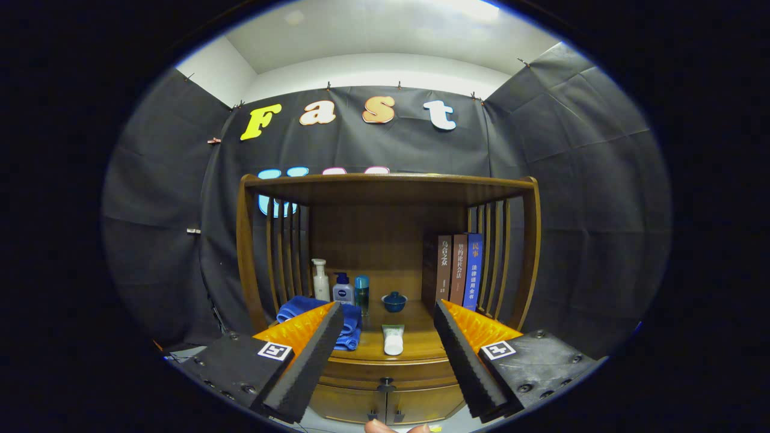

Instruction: Pull open the drawer, take out the items inside it, and place them on the countertop above the cabinet.

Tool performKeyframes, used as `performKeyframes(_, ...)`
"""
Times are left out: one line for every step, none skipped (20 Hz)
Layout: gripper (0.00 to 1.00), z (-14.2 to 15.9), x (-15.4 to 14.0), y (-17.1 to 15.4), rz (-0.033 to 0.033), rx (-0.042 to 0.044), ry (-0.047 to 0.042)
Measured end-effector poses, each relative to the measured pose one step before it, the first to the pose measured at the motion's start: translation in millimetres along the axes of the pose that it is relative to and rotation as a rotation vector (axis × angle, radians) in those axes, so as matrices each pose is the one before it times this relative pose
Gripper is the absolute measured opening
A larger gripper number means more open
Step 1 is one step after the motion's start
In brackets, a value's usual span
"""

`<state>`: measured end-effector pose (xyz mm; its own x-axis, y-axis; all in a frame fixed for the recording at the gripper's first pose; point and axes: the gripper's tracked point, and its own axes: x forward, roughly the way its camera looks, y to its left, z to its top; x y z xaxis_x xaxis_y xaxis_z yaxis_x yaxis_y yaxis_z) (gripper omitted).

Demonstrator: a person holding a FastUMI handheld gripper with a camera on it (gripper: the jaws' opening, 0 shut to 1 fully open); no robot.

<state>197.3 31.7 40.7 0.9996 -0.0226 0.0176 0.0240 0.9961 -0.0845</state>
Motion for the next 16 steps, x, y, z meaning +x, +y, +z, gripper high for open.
performKeyframes(0.98,1.69,0.57,-0.79,-0.00210,-0.00343,-0.00560)
performKeyframes(0.98,1.20,-1.33,-0.82,-0.00156,-0.00152,-0.00788)
performKeyframes(0.98,0.26,1.06,0.43,-0.00078,-0.00116,-0.00292)
performKeyframes(0.98,1.49,-2.31,0.36,0.00039,-0.00158,-0.00276)
performKeyframes(0.98,-1.84,0.90,0.68,-0.00065,-0.00064,0.00330)
performKeyframes(0.98,-2.09,-1.13,-0.13,0.00229,-0.00062,0.00397)
performKeyframes(0.98,-1.78,1.44,1.54,0.00208,0.00127,0.00404)
performKeyframes(0.98,0.03,-0.32,-0.04,0.00051,0.00127,0.00192)
performKeyframes(0.98,-0.86,0.33,0.71,-0.00062,0.00060,0.00052)
performKeyframes(0.98,-0.55,-0.33,-0.26,-0.00123,-0.00104,0.00091)
performKeyframes(0.98,-0.50,1.64,-0.11,-0.00091,-0.00105,-0.00238)
performKeyframes(0.98,-0.76,-0.45,0.12,-0.00108,-0.00004,-0.00083)
performKeyframes(0.98,-0.20,0.60,0.24,-0.00292,-0.00044,-0.00085)
performKeyframes(0.98,0.69,-0.24,-0.21,-0.00050,0.00184,-0.00351)
performKeyframes(0.98,-0.34,1.36,1.16,0.00103,0.00113,0.00071)
performKeyframes(0.98,-0.52,-0.85,0.09,0.00143,0.00194,-0.00095)
